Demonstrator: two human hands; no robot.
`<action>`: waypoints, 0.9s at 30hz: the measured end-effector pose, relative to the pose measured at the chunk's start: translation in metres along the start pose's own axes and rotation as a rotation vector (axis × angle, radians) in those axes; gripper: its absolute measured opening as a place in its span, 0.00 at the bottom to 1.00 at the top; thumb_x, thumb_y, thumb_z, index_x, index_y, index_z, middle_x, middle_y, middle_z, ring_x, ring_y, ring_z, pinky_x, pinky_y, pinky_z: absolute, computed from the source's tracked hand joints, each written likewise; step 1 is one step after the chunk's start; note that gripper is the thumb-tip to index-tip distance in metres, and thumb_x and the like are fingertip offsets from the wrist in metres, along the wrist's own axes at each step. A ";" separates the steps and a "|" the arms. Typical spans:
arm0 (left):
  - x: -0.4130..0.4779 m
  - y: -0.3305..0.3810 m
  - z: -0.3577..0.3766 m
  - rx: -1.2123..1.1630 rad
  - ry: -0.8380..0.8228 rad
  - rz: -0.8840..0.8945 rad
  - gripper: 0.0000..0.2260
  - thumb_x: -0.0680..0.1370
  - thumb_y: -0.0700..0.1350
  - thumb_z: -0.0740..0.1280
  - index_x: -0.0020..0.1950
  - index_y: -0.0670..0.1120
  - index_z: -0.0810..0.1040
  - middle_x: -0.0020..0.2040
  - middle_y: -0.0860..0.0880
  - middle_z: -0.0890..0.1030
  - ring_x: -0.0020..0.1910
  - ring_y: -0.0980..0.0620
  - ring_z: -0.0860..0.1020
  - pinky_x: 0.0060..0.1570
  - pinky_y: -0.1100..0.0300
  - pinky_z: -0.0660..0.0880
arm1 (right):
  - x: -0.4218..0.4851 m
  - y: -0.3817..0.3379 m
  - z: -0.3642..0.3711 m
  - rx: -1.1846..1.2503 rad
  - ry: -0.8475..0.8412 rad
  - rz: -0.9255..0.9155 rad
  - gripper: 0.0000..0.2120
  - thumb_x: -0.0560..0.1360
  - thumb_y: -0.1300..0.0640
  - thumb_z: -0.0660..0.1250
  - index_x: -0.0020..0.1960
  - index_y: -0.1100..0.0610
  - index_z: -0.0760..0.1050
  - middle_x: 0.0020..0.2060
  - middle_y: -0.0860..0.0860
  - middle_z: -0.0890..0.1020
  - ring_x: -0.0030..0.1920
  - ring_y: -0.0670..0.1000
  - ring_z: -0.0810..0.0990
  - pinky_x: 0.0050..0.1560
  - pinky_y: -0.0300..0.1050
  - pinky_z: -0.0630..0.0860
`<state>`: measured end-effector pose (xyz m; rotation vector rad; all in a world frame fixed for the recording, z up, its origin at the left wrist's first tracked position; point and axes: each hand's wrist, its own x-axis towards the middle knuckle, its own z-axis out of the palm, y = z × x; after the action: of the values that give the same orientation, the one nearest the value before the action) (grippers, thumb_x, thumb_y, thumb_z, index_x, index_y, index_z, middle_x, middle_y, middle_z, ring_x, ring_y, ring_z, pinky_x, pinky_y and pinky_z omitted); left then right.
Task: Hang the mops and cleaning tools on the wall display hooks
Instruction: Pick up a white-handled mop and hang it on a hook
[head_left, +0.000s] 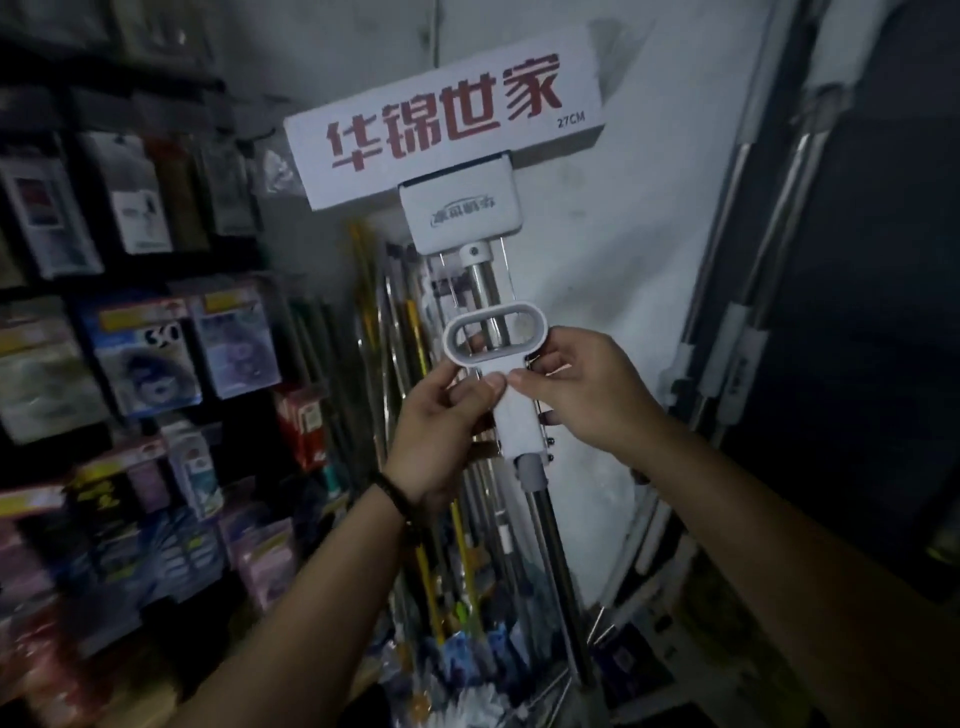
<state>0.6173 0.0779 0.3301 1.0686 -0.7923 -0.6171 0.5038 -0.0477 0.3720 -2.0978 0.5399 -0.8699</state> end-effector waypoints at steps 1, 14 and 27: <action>0.005 0.008 0.010 0.003 -0.026 0.001 0.11 0.82 0.41 0.68 0.65 0.45 0.79 0.49 0.42 0.85 0.41 0.47 0.84 0.36 0.54 0.80 | 0.002 -0.004 -0.012 0.004 0.025 -0.006 0.09 0.70 0.48 0.78 0.48 0.48 0.85 0.39 0.46 0.85 0.45 0.53 0.87 0.50 0.64 0.86; 0.061 0.122 0.139 0.025 -0.249 0.185 0.12 0.80 0.40 0.69 0.63 0.48 0.82 0.56 0.42 0.87 0.54 0.38 0.86 0.50 0.47 0.84 | 0.041 -0.068 -0.159 0.043 0.222 -0.164 0.16 0.65 0.39 0.74 0.50 0.45 0.84 0.45 0.42 0.86 0.49 0.51 0.88 0.52 0.62 0.86; 0.180 0.226 0.215 -0.006 -0.501 0.389 0.11 0.83 0.44 0.67 0.65 0.52 0.78 0.55 0.44 0.87 0.52 0.39 0.87 0.51 0.38 0.83 | 0.111 -0.172 -0.244 -0.271 0.607 -0.231 0.09 0.78 0.59 0.74 0.40 0.50 0.81 0.35 0.44 0.85 0.37 0.38 0.85 0.40 0.35 0.80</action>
<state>0.5618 -0.0906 0.6434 0.7262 -1.3942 -0.5556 0.4137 -0.1365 0.6644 -2.1465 0.7684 -1.6696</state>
